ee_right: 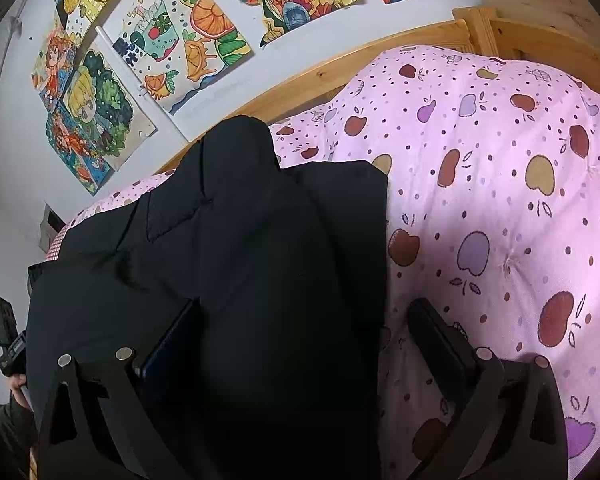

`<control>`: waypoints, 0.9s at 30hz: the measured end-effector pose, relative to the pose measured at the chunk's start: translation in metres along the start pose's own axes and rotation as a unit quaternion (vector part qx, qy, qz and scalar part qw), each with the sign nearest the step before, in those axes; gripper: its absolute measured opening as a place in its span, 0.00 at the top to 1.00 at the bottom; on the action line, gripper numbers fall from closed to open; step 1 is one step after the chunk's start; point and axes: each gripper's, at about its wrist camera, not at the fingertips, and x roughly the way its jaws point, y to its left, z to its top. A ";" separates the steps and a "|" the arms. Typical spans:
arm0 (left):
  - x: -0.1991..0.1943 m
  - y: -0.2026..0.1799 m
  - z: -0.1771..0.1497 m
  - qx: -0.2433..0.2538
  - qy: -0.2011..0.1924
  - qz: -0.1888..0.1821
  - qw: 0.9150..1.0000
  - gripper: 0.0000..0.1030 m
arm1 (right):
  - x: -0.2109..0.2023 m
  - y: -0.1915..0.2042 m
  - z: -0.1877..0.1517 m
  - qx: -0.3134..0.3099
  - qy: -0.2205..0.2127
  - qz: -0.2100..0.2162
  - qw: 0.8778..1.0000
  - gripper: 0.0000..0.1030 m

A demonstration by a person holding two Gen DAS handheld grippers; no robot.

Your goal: Fold large clothes

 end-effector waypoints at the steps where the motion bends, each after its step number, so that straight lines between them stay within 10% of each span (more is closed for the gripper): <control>1: 0.001 0.001 0.000 -0.001 0.002 -0.005 1.000 0.00 | -0.001 0.000 0.000 0.000 0.000 0.000 1.000 0.01; 27: 0.014 -0.003 0.011 0.006 0.038 -0.008 0.999 0.01 | 0.003 0.000 0.006 0.006 0.039 0.007 0.999 0.01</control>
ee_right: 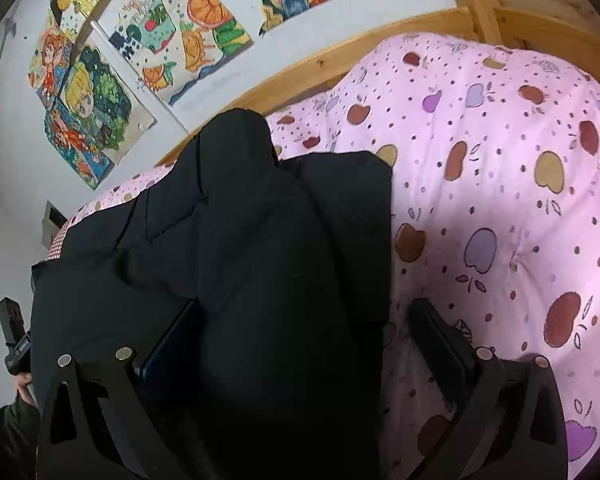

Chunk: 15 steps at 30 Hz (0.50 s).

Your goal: Fold large clothes

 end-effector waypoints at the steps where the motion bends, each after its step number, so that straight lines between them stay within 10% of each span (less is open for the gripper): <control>1: 0.000 0.001 0.001 -0.001 0.003 -0.007 1.000 0.01 | 0.001 0.002 0.003 -0.004 0.012 0.008 1.000 0.01; 15: -0.009 -0.026 0.001 0.021 0.012 0.038 0.999 0.40 | 0.003 0.027 -0.003 -0.010 0.046 0.020 0.999 0.14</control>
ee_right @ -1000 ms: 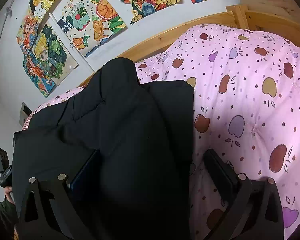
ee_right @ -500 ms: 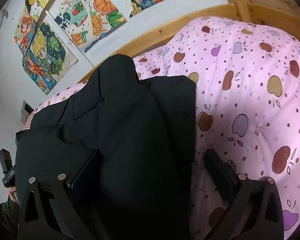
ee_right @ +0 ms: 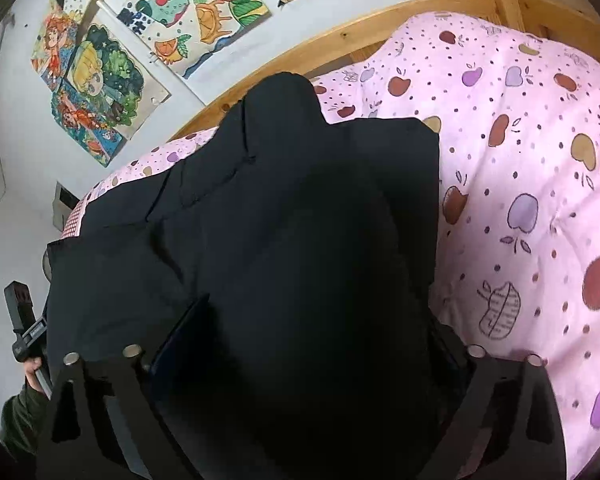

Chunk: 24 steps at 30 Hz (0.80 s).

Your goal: Fold large clothes

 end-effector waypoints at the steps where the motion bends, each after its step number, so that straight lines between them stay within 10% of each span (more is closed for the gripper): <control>1: -0.002 -0.003 0.000 0.003 -0.001 0.010 1.000 0.43 | -0.001 0.002 -0.001 -0.003 -0.001 0.002 1.000 0.21; 11: -0.039 -0.047 0.014 0.024 -0.026 0.075 0.997 0.78 | -0.035 0.009 -0.003 -0.019 -0.032 0.026 0.999 0.81; 24: -0.046 -0.097 0.027 -0.023 -0.030 -0.047 0.998 0.82 | -0.176 0.021 0.033 -0.058 -0.135 0.018 0.989 0.86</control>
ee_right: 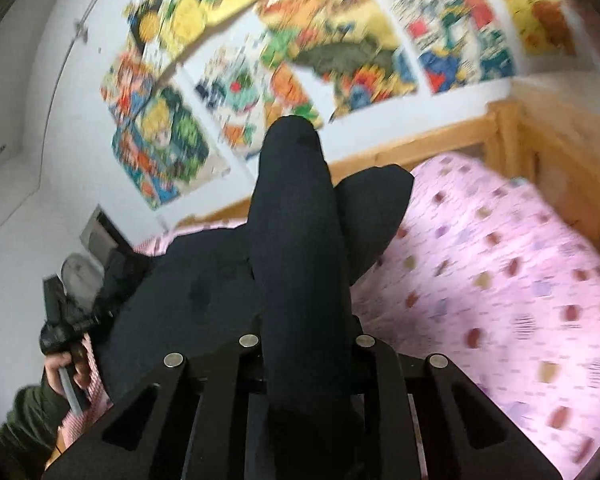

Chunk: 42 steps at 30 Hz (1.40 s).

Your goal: Fold large clothes

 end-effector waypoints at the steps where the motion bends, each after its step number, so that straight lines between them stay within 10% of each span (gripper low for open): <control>1: 0.004 -0.009 -0.001 0.006 0.002 -0.011 1.000 0.82 | -0.010 -0.003 0.003 0.002 -0.005 -0.006 1.000 0.86; 15: 0.042 -0.064 -0.018 0.089 0.026 -0.004 0.996 0.77 | -0.042 -0.070 -0.013 0.047 0.011 -0.123 0.991 0.82; 18: 0.049 -0.057 -0.024 0.076 0.039 0.027 0.996 0.62 | -0.034 -0.067 -0.009 0.029 0.028 -0.154 0.987 0.70; 20: 0.053 -0.053 -0.027 0.060 0.047 0.048 0.996 0.32 | -0.028 -0.062 -0.011 -0.008 0.038 -0.194 0.980 0.43; 25: 0.045 -0.048 -0.032 0.017 0.034 0.066 0.997 0.14 | -0.027 -0.053 -0.018 -0.032 0.042 -0.251 0.966 0.22; 28: 0.040 -0.055 -0.033 0.028 0.031 0.069 0.997 0.11 | -0.037 -0.049 -0.022 -0.024 0.022 -0.284 0.958 0.07; 42: -0.050 -0.118 -0.040 0.060 -0.093 0.048 0.993 0.00 | -0.103 -0.008 -0.030 -0.017 -0.118 -0.278 0.953 0.02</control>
